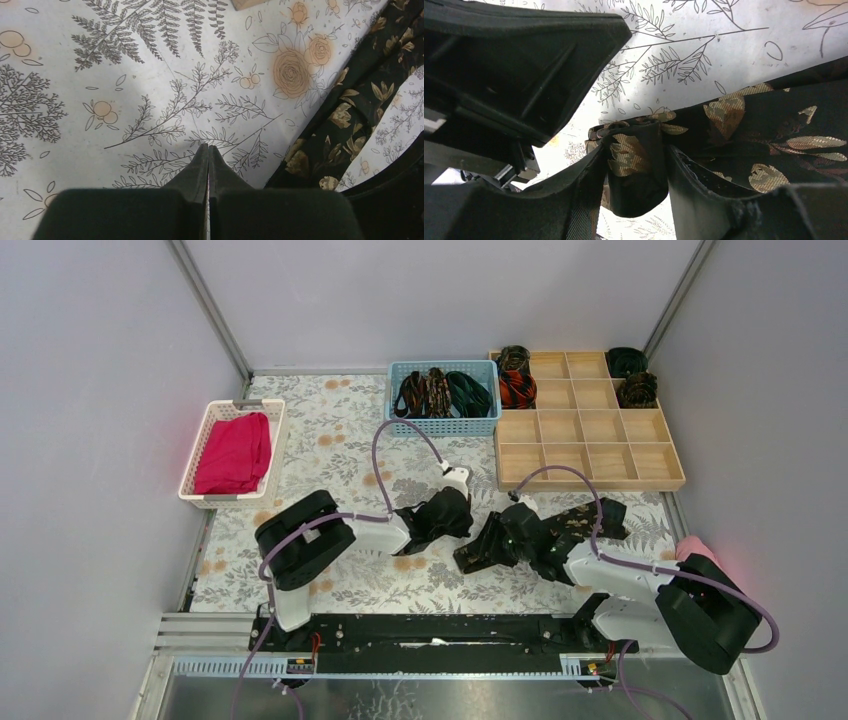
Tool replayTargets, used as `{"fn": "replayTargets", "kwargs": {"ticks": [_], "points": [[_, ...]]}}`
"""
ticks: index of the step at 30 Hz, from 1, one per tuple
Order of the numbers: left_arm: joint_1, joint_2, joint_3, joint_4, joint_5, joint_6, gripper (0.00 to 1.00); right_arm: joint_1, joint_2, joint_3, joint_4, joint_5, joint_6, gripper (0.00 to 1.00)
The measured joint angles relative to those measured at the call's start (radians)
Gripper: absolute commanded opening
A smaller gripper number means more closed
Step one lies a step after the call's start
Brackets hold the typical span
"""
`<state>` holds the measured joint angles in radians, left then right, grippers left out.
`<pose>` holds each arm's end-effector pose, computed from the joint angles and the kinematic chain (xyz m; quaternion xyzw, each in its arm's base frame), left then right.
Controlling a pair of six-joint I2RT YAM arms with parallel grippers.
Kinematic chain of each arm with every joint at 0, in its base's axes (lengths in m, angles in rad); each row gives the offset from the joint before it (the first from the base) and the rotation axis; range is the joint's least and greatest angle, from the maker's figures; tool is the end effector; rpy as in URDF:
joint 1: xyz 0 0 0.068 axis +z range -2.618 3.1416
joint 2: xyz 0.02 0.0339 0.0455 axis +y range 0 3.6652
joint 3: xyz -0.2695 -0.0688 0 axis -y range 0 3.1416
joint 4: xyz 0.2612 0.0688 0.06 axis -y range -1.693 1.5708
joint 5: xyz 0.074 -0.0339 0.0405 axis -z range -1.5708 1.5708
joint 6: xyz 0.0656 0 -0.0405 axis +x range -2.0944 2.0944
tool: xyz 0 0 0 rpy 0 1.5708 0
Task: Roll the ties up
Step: Roll the tie at the center of the board.
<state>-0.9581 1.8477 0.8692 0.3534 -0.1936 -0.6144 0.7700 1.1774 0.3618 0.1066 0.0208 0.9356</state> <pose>0.2412 -0.3212 0.1085 0.1082 0.8806 -0.2600 0.3811 0.1771 0.1698 0.1225 0.0795 0.9051 0.3083 0.2819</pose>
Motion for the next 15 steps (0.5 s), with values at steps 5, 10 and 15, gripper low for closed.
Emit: {"fn": "replayTargets", "kwargs": {"ticks": [5, 10, 15], "points": [[-0.012, -0.004, -0.004, -0.001, 0.005, 0.000, 0.00, 0.000, 0.002, 0.029, -0.065, 0.033, -0.023, 0.37], [-0.026, -0.022, -0.037, -0.002, 0.006, -0.002, 0.00, 0.000, 0.005, 0.058, -0.118, 0.067, -0.050, 0.45], [-0.042, -0.022, -0.043, -0.002, 0.011, -0.002, 0.00, 0.000, -0.036, 0.060, -0.178, 0.091, -0.074, 0.62]]}}
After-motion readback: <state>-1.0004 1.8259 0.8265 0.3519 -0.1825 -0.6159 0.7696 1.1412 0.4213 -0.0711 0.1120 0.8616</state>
